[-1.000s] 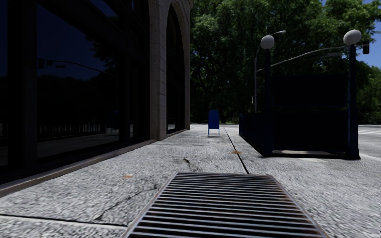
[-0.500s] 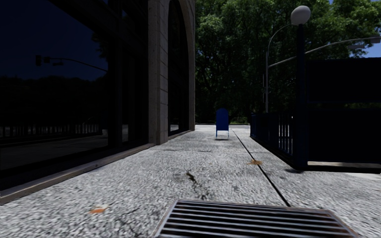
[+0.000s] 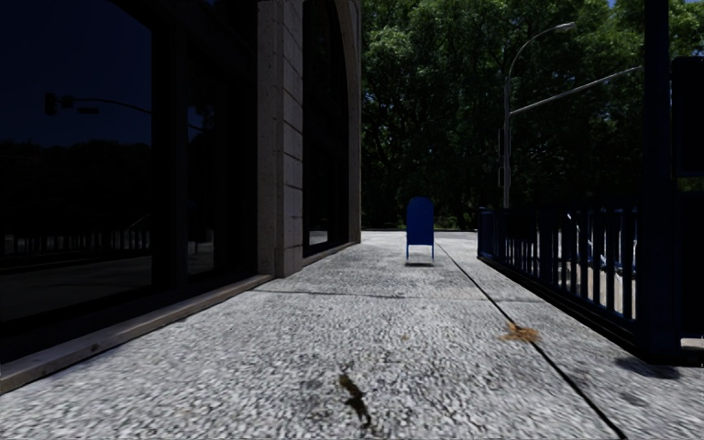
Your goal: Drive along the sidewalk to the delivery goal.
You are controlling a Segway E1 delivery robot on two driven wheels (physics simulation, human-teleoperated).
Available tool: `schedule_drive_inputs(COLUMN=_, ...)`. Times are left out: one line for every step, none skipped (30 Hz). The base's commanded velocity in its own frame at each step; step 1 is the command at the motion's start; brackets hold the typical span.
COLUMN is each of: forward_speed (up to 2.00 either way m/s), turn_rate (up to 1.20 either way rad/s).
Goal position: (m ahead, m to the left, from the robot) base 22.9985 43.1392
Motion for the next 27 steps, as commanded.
schedule_drive_inputs(forward_speed=2.0, turn_rate=0.0)
schedule_drive_inputs(forward_speed=2.0, turn_rate=0.0)
schedule_drive_inputs(forward_speed=2.0, turn_rate=0.0)
schedule_drive_inputs(forward_speed=2.0, turn_rate=0.0)
schedule_drive_inputs(forward_speed=2.0, turn_rate=0.0)
schedule_drive_inputs(forward_speed=2.0, turn_rate=0.0)
schedule_drive_inputs(forward_speed=2.0, turn_rate=0.0)
schedule_drive_inputs(forward_speed=2.0, turn_rate=0.0)
schedule_drive_inputs(forward_speed=2.0, turn_rate=0.0)
schedule_drive_inputs(forward_speed=2.0, turn_rate=0.0)
schedule_drive_inputs(forward_speed=2.0, turn_rate=0.0)
schedule_drive_inputs(forward_speed=2.0, turn_rate=0.0)
schedule_drive_inputs(forward_speed=2.0, turn_rate=0.0)
schedule_drive_inputs(forward_speed=2.0, turn_rate=0.0)
schedule_drive_inputs(forward_speed=2.0, turn_rate=0.0)
schedule_drive_inputs(forward_speed=2.0, turn_rate=0.0)
schedule_drive_inputs(forward_speed=2.0, turn_rate=0.0)
schedule_drive_inputs(forward_speed=2.0, turn_rate=0.0)
schedule_drive_inputs(forward_speed=2.0, turn_rate=0.0)
schedule_drive_inputs(forward_speed=2.0, turn_rate=0.0)
schedule_drive_inputs(forward_speed=2.0, turn_rate=0.0)
schedule_drive_inputs(forward_speed=2.0, turn_rate=0.0)
schedule_drive_inputs(forward_speed=2.0, turn_rate=0.0)
schedule_drive_inputs(forward_speed=2.0, turn_rate=0.0)
schedule_drive_inputs(forward_speed=2.0, turn_rate=0.0)
schedule_drive_inputs(forward_speed=2.0, turn_rate=0.0)
schedule_drive_inputs(forward_speed=2.0, turn_rate=0.0)
